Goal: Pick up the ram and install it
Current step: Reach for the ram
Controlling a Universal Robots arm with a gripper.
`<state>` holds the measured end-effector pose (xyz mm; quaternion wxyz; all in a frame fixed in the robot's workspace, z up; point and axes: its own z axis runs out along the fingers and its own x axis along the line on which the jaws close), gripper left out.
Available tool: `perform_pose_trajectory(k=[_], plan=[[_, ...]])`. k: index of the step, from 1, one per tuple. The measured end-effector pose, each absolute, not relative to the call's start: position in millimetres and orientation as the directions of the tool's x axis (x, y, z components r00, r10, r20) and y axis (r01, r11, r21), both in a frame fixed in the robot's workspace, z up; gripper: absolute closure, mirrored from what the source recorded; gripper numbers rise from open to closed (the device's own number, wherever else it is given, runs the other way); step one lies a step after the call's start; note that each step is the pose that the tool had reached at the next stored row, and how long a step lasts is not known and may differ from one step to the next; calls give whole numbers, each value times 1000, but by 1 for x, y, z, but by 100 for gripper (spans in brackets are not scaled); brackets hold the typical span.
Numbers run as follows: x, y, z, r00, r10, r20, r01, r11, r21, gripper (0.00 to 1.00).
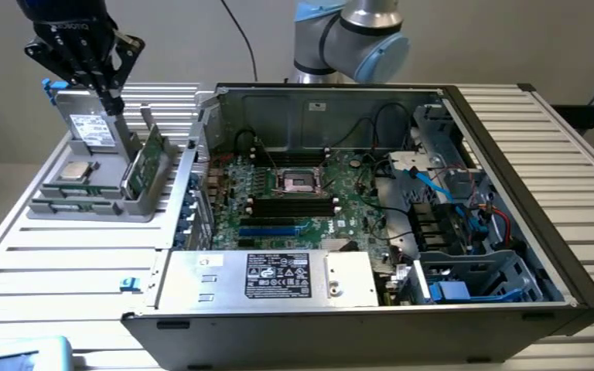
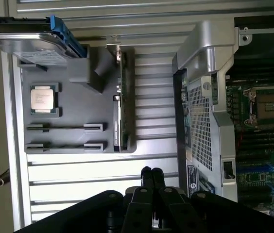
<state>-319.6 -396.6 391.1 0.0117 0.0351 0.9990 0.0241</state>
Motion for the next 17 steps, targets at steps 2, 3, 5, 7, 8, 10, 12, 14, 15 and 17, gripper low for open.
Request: perform_pose_trajectory(k=[2, 3, 5, 7, 8, 10, 12, 14, 15, 17], plan=[[-329, -397, 391, -997, 71, -22, 69, 996, 49, 89], [-333, -397, 391, -997, 71, -22, 70, 996, 49, 89], [-342, -397, 391, -997, 71, -21, 69, 996, 49, 89], [-351, -397, 391, -997, 70, -20, 69, 996, 49, 89], [-356, -397, 391, -997, 70, -20, 69, 996, 49, 89], [-365, -397, 390, -997, 70, -19, 69, 996, 49, 89], [-374, -397, 390, -997, 70, -18, 69, 996, 49, 89], [-383, -397, 390, -997, 70, -17, 69, 996, 49, 89], [-388, -397, 390, -997, 70, -17, 69, 996, 49, 89], [-397, -396, 389, -997, 70, -16, 70, 996, 49, 89]])
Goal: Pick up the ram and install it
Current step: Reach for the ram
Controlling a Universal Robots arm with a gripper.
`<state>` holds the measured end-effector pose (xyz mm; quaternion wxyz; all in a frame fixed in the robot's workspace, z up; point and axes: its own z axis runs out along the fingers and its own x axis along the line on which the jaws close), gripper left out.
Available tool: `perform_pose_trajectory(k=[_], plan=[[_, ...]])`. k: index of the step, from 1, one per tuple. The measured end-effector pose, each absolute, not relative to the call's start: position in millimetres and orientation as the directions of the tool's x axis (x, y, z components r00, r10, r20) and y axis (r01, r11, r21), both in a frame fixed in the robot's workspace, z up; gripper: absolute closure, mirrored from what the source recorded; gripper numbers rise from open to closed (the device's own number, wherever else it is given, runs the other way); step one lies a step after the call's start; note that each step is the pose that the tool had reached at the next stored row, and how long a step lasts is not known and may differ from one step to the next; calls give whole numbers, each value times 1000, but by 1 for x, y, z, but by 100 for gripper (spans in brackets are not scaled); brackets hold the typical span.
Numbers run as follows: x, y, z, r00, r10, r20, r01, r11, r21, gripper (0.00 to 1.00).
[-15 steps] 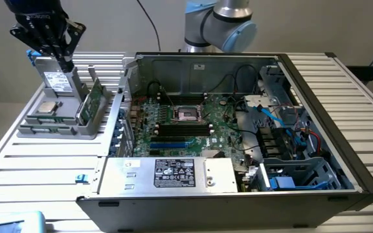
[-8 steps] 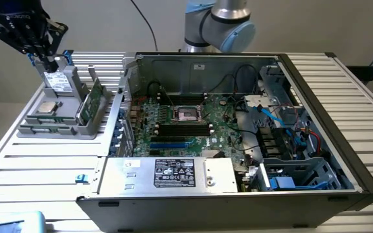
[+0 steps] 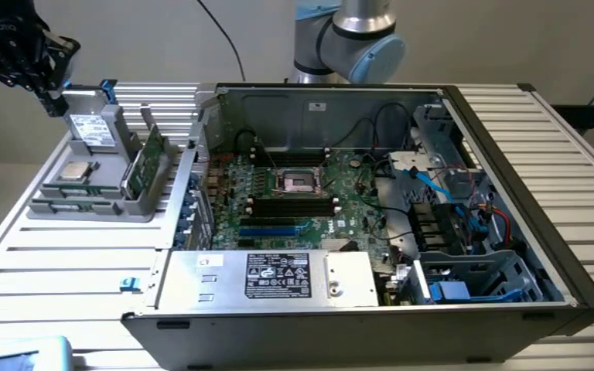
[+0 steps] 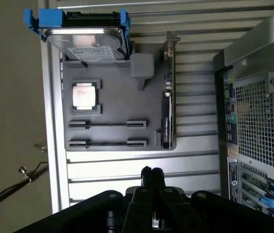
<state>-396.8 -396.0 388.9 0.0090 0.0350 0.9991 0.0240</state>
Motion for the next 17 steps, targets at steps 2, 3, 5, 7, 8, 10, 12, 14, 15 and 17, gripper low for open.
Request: perform_pose_trajectory(k=[2, 3, 5, 7, 8, 10, 12, 14, 15, 17], plan=[[-404, -394, 388, -997, 70, -15, 70, 996, 48, 89], [-406, -392, 387, -997, 70, -15, 70, 996, 48, 89], [-410, -387, 385, -997, 70, -14, 70, 996, 48, 89], [-416, -382, 384, -997, 70, -14, 70, 996, 48, 89], [-419, -379, 383, -997, 70, -14, 70, 996, 48, 89], [-427, -376, 381, -997, 70, -14, 70, 996, 48, 89], [-434, -373, 380, -997, 70, -13, 70, 996, 48, 89], [-439, -371, 378, -997, 70, -10, 70, 996, 47, 89], [-440, -370, 378, -997, 70, -7, 70, 996, 47, 89], [-443, -369, 376, -998, 70, -1, 70, 996, 47, 89]])
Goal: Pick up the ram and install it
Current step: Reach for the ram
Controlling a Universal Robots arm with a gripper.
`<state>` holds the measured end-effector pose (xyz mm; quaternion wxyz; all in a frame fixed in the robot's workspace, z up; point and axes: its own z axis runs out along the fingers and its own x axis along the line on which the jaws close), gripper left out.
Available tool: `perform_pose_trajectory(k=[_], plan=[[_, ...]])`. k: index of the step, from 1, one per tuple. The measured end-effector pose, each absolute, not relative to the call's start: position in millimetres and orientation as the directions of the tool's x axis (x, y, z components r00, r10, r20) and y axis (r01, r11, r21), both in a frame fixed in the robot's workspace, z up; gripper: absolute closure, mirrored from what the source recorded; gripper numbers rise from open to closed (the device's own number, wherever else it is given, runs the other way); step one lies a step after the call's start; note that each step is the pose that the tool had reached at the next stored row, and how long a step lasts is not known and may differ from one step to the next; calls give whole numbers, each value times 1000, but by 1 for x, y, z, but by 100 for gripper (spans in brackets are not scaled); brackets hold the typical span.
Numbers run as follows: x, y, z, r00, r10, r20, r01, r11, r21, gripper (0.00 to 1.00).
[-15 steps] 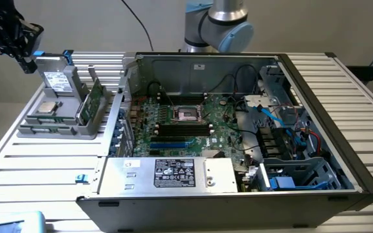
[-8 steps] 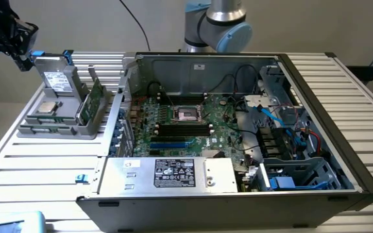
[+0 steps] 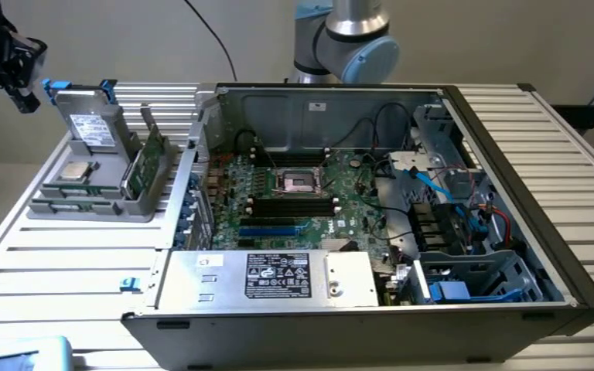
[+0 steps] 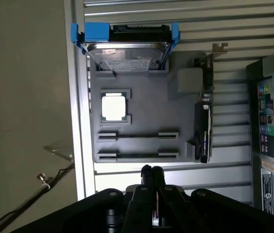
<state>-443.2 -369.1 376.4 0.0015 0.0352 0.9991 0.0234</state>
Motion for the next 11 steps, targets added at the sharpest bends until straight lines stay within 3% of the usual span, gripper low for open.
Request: perform_pose_trajectory(k=[11], plan=[[-445, -368, 372, -997, 70, 13, 71, 996, 46, 89]])
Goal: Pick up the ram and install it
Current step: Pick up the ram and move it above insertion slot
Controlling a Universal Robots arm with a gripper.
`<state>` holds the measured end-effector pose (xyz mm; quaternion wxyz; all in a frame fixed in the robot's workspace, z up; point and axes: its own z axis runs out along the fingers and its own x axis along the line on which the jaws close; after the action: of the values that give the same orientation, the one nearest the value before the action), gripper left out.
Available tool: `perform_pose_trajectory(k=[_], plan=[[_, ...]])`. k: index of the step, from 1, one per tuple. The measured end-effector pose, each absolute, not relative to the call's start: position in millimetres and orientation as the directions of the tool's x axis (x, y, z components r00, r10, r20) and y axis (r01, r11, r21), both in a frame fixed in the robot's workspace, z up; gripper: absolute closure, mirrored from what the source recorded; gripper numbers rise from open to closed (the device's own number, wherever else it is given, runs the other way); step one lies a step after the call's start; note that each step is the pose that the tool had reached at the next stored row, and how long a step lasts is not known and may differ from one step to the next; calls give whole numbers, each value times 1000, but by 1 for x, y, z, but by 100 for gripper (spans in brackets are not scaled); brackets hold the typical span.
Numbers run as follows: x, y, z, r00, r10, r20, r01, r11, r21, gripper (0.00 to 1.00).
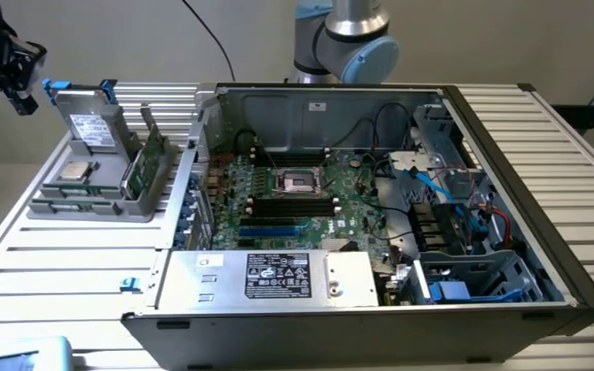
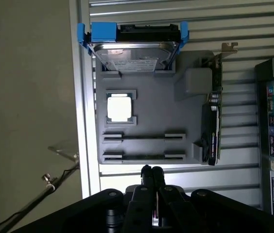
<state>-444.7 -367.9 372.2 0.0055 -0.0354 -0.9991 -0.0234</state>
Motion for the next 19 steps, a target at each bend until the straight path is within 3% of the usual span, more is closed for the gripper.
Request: perform_pose_trajectory(k=[14, 19], plan=[[-445, -368, 372, -998, 66, 13, 66, 997, 46, 89], [-445, -368, 372, -1000, -19, 12, -19, 999, 46, 89]])
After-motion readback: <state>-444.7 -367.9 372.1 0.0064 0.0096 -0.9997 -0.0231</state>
